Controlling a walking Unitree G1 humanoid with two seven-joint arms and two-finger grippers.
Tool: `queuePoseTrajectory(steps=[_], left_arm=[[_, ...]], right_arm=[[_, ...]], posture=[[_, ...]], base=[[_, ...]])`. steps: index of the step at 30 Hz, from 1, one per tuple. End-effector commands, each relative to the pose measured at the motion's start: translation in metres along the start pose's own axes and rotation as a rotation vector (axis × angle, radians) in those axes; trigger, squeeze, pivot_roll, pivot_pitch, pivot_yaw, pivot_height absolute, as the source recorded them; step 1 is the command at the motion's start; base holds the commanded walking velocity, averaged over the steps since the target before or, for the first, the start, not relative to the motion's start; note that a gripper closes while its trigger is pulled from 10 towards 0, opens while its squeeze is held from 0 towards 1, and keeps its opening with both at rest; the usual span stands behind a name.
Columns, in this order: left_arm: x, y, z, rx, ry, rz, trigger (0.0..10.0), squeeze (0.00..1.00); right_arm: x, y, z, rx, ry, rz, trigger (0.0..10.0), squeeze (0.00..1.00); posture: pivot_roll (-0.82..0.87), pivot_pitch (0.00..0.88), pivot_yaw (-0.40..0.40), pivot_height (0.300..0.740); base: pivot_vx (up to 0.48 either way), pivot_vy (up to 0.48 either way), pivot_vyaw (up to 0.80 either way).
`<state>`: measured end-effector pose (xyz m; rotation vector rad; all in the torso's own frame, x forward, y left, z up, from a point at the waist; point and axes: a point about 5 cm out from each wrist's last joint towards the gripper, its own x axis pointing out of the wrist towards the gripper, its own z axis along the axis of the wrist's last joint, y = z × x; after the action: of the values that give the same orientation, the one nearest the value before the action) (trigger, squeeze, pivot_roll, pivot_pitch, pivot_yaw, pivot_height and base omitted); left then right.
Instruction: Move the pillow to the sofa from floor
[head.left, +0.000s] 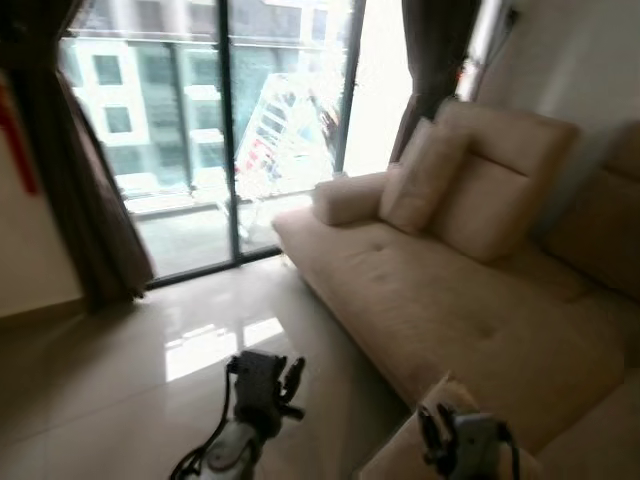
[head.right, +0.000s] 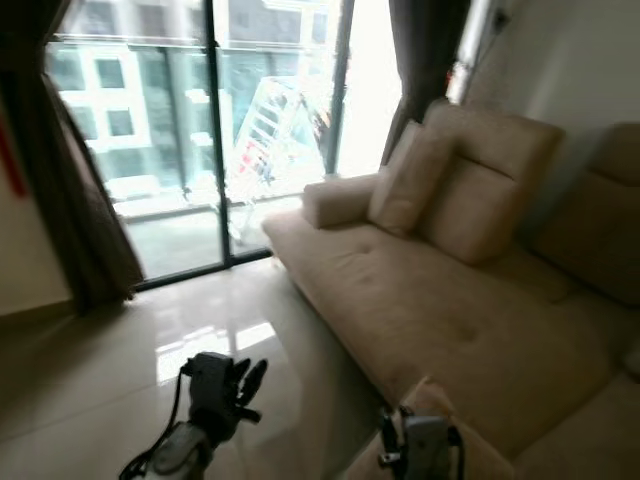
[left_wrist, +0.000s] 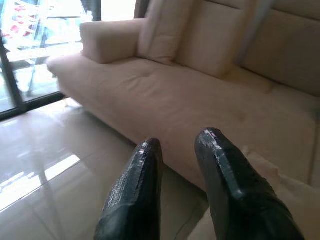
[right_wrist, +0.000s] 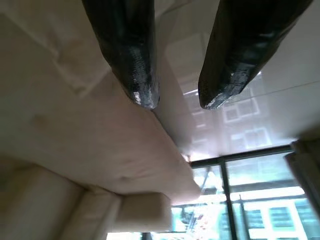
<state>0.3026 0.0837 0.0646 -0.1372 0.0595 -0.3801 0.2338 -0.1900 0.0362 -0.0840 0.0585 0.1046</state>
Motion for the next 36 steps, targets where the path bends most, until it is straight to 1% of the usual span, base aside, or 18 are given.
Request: queuePoseTrajectory(steps=[1,3,8,13,17,32,36], left_arm=[[0.002,-0.008,-0.001,-0.019,0.002,-0.022,10.0,0.00],[0.002,-0.009,-0.001,-0.023,0.001,-0.026,10.0,0.00],[0.001,-0.012,0.000,-0.031,0.000,-0.035,10.0,0.00],[0.000,-0.011,0.000,-0.031,0.002,-0.037,10.0,0.00],[0.001,-0.010,0.001,-0.028,0.000,-0.043,10.0,0.00],[0.002,-0.011,0.004,-0.030,-0.014,-0.051,10.0,0.00],[0.000,-0.010,0.007,-0.045,-0.045,-0.038,10.0,0.00]], right_arm=[[-0.002,-0.006,0.000,0.006,0.006,-0.028,10.0,0.00],[-0.003,-0.006,0.000,0.005,0.007,-0.029,10.0,0.00],[-0.004,-0.007,0.001,0.001,0.010,-0.033,10.0,0.00],[-0.005,-0.007,0.001,0.001,0.010,-0.037,10.0,0.00],[-0.004,-0.007,0.001,0.000,0.009,-0.037,10.0,0.00],[-0.003,-0.008,0.006,-0.005,-0.004,-0.037,10.0,0.00],[-0.002,-0.007,0.013,-0.015,-0.050,-0.037,10.0,0.00]], posture=[[0.03,0.000,0.002,0.728],[0.03,0.000,0.000,0.728],[0.03,0.000,-0.001,0.728],[0.03,0.000,-0.001,0.728],[0.03,0.000,0.000,0.728],[0.03,0.000,-0.003,0.728],[0.03,0.000,-0.006,0.728]], base=[[0.000,0.480,-0.77],[0.000,0.480,-0.77],[0.000,0.000,-0.77],[0.000,0.000,-0.77],[0.000,0.441,-0.77],[0.000,0.000,-0.77],[0.000,0.000,-0.76]])
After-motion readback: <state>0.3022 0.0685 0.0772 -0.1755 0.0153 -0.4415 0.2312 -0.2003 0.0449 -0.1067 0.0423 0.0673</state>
